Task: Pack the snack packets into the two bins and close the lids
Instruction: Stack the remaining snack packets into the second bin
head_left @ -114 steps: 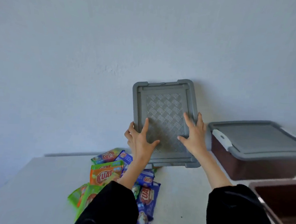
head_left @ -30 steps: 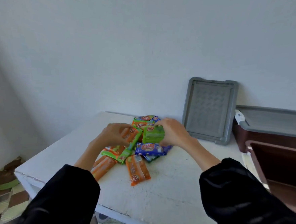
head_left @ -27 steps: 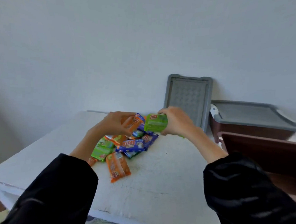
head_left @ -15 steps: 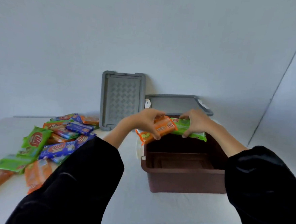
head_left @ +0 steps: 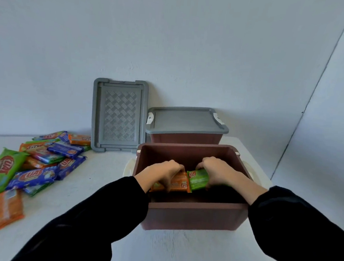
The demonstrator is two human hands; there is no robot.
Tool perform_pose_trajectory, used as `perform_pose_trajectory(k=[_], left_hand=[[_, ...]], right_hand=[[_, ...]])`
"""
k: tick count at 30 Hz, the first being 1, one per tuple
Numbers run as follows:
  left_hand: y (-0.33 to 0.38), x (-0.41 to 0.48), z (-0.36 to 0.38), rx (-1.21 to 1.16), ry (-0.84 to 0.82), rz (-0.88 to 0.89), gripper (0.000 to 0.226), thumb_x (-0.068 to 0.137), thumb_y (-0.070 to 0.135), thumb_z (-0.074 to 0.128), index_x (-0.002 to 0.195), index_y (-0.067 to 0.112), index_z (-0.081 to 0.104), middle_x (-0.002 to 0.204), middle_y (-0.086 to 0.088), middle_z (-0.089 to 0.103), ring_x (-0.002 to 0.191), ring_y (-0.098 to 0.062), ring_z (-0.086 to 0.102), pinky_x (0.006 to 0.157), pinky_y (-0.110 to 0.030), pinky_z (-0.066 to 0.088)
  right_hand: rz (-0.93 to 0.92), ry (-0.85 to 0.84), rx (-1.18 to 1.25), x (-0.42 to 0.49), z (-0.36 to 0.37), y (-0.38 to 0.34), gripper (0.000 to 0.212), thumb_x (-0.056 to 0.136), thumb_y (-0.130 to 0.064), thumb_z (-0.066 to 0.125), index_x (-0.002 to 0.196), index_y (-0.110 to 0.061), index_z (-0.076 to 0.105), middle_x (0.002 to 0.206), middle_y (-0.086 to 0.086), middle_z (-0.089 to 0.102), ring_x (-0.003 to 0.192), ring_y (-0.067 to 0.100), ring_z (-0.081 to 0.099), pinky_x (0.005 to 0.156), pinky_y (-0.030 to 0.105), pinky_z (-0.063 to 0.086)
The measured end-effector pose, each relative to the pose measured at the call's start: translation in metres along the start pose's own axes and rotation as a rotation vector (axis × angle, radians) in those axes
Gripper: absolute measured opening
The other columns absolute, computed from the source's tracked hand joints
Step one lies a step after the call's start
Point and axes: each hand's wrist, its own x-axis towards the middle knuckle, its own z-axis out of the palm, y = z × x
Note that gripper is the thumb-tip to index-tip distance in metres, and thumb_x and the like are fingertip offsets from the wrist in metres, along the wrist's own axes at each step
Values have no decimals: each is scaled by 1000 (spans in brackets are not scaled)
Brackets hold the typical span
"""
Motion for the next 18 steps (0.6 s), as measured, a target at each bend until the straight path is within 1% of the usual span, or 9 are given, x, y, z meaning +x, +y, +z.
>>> perform_pose_trajectory(k=[3, 5, 9, 13, 18], left_hand=[[3, 2, 2, 109, -38, 23, 87, 65, 19, 82, 139, 13, 35, 137, -10, 40, 124, -28, 42, 101, -37, 39], [4, 3, 1, 143, -49, 30, 87, 67, 20, 81, 140, 13, 33, 139, -10, 37, 125, -28, 40, 100, -36, 37], [6, 0, -2, 214, -39, 41, 88, 67, 26, 81, 141, 15, 36, 134, -9, 40, 122, -28, 43, 97, -37, 39], [3, -3, 0, 236, 15, 17, 82, 66, 27, 82, 137, 15, 43, 133, -10, 40, 118, -29, 47, 95, -38, 41], [2, -2, 3, 249, 39, -18, 78, 65, 26, 82, 133, 14, 47, 133, -11, 43, 117, -30, 51, 96, -39, 44]], right_hand=[[-45, 0, -49, 3, 9, -2, 64, 71, -27, 76, 130, -17, 51, 124, 8, 52, 116, 25, 49, 91, 36, 45], [-57, -14, -59, 6, 12, -1, 67, 71, -28, 76, 131, -16, 50, 125, 8, 52, 117, 26, 50, 92, 37, 45], [-81, -31, -92, 7, 13, 2, 74, 66, -35, 80, 131, -18, 50, 123, 7, 51, 116, 26, 50, 90, 36, 44], [-103, -27, -115, 8, 10, 3, 71, 66, -35, 80, 130, -19, 52, 122, 6, 50, 113, 26, 51, 87, 35, 45], [-85, -71, -118, 9, 11, 2, 72, 69, -36, 78, 132, -19, 48, 126, 9, 49, 115, 29, 52, 89, 37, 45]])
